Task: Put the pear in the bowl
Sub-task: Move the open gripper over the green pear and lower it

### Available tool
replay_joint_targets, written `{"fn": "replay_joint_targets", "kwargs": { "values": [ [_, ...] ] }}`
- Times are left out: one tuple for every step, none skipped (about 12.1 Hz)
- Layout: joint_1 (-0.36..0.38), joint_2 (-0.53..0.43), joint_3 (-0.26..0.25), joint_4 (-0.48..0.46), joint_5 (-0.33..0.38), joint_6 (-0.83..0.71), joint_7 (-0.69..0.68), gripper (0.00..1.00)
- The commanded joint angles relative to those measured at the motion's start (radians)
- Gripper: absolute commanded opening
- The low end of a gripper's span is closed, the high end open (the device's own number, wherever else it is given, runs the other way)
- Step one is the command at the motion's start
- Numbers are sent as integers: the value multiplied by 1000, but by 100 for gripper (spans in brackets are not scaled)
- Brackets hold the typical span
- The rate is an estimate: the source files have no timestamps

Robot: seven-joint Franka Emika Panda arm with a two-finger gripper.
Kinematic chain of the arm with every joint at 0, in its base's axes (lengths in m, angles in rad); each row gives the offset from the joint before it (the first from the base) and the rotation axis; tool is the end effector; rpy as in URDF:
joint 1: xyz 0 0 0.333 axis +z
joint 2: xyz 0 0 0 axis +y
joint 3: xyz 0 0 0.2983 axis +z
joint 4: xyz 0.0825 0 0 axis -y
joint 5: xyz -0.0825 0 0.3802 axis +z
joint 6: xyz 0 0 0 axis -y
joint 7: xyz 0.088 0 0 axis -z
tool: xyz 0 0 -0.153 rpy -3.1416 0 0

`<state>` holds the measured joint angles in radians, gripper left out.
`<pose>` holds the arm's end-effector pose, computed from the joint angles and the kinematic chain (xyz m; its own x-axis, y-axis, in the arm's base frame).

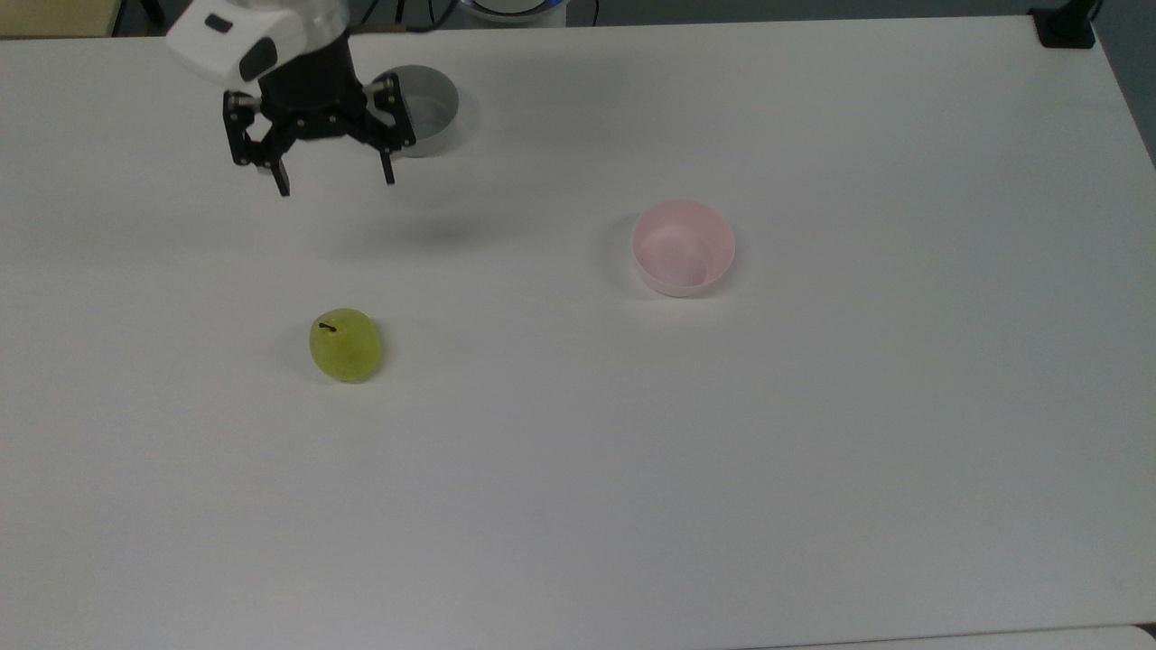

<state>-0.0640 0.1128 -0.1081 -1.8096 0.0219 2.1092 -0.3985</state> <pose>0.6072 -0.1020 0.4330 0.9598 0.2192 0.1750 0.2110 -0.9754 0.0646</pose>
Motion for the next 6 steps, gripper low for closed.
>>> {"fn": "replay_joint_targets", "kwargs": {
  "values": [
    [12, 99, -4, -14, 4, 154, 56, 100],
    [15, 117, -4, -14, 4, 182, 56, 100],
    [15, 137, -4, -14, 4, 210, 56, 100],
    [16, 166, -5, -14, 4, 239, 56, 100],
    [16, 183, -5, -13, 3, 258, 56, 100],
    [16, 200, -5, -13, 4, 282, 56, 100]
  ]
}}
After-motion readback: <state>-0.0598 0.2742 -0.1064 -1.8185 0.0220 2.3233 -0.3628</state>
